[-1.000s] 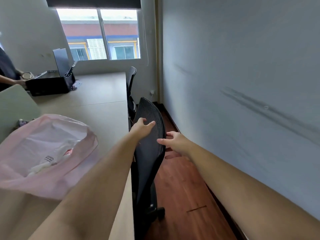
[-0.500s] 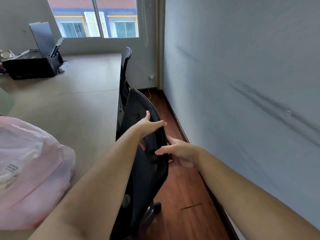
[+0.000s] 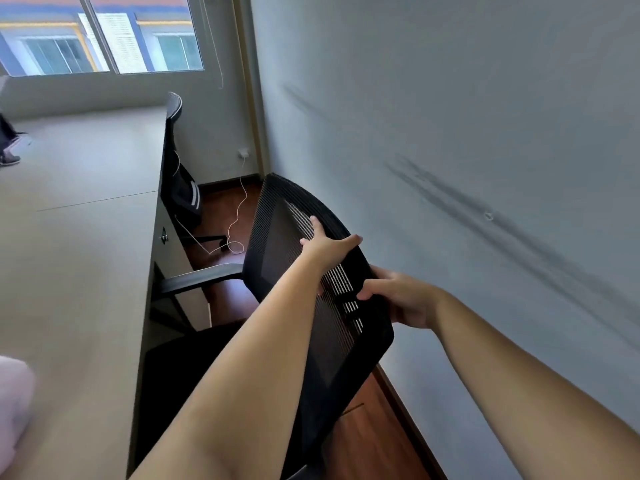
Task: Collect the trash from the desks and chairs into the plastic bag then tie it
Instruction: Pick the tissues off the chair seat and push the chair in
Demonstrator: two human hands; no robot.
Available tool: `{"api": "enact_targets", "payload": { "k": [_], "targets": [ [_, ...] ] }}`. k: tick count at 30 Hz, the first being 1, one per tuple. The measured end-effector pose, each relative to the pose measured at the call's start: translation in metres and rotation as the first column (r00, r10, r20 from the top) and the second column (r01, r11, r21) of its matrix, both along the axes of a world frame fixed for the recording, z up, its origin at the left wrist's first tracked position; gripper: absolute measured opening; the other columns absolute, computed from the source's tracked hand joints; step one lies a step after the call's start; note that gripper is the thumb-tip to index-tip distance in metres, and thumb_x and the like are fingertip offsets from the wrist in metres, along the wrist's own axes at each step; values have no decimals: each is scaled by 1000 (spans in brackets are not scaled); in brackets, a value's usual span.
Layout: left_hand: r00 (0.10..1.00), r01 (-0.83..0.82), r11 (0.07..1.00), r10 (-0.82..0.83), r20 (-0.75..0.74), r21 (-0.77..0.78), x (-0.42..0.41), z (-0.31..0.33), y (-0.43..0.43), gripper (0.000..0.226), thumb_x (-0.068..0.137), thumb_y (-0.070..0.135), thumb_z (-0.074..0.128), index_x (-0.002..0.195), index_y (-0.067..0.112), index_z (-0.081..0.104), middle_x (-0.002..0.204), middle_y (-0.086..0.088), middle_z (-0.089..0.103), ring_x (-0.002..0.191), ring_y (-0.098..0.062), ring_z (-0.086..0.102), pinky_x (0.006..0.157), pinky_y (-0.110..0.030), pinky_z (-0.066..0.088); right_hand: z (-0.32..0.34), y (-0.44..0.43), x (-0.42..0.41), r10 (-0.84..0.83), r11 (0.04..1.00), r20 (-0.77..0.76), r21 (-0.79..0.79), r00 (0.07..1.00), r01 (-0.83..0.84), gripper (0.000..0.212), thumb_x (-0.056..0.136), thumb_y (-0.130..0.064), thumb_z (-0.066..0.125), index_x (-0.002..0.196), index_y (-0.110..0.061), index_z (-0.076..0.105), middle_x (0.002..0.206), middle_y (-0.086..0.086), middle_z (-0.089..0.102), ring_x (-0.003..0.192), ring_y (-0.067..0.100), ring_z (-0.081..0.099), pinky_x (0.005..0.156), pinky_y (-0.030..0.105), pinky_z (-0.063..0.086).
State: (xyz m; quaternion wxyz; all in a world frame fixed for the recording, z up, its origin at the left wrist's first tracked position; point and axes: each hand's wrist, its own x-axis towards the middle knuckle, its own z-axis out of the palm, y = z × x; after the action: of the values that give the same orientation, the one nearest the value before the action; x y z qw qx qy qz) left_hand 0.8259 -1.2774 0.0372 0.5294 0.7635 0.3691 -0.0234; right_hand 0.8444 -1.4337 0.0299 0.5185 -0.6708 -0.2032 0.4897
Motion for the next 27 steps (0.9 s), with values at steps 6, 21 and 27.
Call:
{"api": "enact_targets", "payload": {
  "k": [6,21,27],
  "targets": [
    [998,51,998,-50,37,-29,63,-4,-54,110,77,59,64,146,40,-19,159,-13,-15,141,-43,20,104,-61,37,1,-52,54,-68,997,23,-27,997,69,56,66,-11,56,118,-32,61,112,11,67,95,25,65,88,41,52],
    [991,117,993,-116,74,-15,130,-1,-92,101,77,60,64,151,35,-1,160,-6,10,143,-32,23,107,-51,36,30,-96,142,16,916,443,-366,896,164,34,79,-20,54,111,-11,55,105,11,63,92,22,63,80,33,53],
    [1000,15,969,-18,12,246,63,-28,-13,73,83,45,67,143,17,36,143,-7,45,126,-23,48,93,-32,43,47,-28,99,-51,950,934,-64,354,306,63,84,-28,59,142,-19,38,148,7,37,133,29,36,108,43,34]
  ]
}}
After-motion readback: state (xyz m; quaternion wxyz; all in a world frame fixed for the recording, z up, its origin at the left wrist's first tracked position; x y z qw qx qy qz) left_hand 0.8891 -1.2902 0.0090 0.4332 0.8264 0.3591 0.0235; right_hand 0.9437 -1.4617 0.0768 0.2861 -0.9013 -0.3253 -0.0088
